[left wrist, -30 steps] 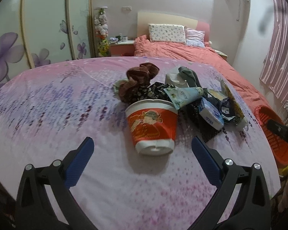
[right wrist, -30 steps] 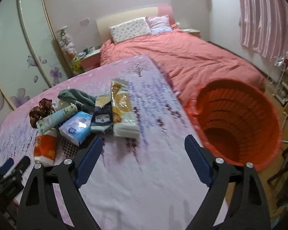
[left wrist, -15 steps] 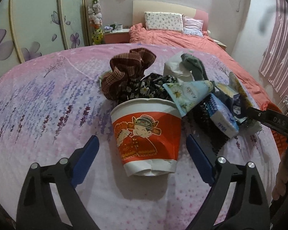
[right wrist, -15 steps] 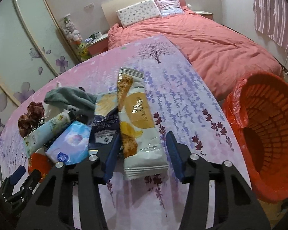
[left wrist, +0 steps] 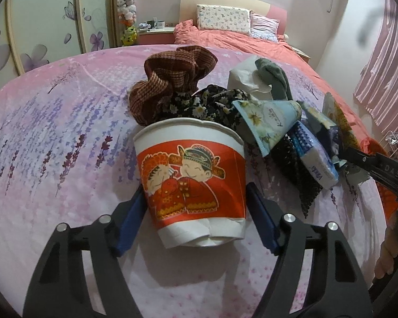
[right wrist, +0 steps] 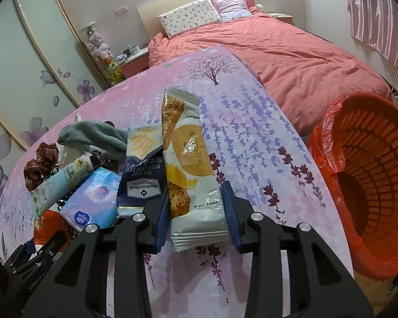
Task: Collect trash
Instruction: 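Carry both items over the orange basket and open both tools to drop them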
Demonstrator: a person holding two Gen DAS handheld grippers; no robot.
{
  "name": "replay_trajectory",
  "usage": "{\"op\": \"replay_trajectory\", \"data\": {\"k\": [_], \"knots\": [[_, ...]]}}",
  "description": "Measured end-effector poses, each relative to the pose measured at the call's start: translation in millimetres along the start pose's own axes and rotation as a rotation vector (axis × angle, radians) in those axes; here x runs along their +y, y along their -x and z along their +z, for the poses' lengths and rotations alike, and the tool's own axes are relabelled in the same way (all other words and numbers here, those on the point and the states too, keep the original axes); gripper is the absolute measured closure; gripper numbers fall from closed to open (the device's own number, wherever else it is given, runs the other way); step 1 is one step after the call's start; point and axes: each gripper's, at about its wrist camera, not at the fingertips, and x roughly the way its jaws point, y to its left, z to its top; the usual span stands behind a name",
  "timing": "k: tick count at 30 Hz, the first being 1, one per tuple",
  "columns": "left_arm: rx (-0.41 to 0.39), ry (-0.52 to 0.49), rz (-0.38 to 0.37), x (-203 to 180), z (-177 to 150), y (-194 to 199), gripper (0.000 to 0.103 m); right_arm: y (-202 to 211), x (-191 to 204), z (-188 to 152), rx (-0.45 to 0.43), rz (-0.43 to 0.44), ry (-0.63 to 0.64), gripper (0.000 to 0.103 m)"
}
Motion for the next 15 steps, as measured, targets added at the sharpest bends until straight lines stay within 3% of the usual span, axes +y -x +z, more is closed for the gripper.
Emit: {"op": "replay_trajectory", "data": {"k": [7,15], "knots": [[-0.017,0.012,-0.009,10.5,-0.8,8.2,0.032,15.9,3.8,-1.7,-0.037,0.017,0.010,0.068],[-0.078,0.008,-0.004,14.9,-4.3,43.6,0.032,38.4,3.8,-7.4,-0.088,0.025,0.015,0.068]]}}
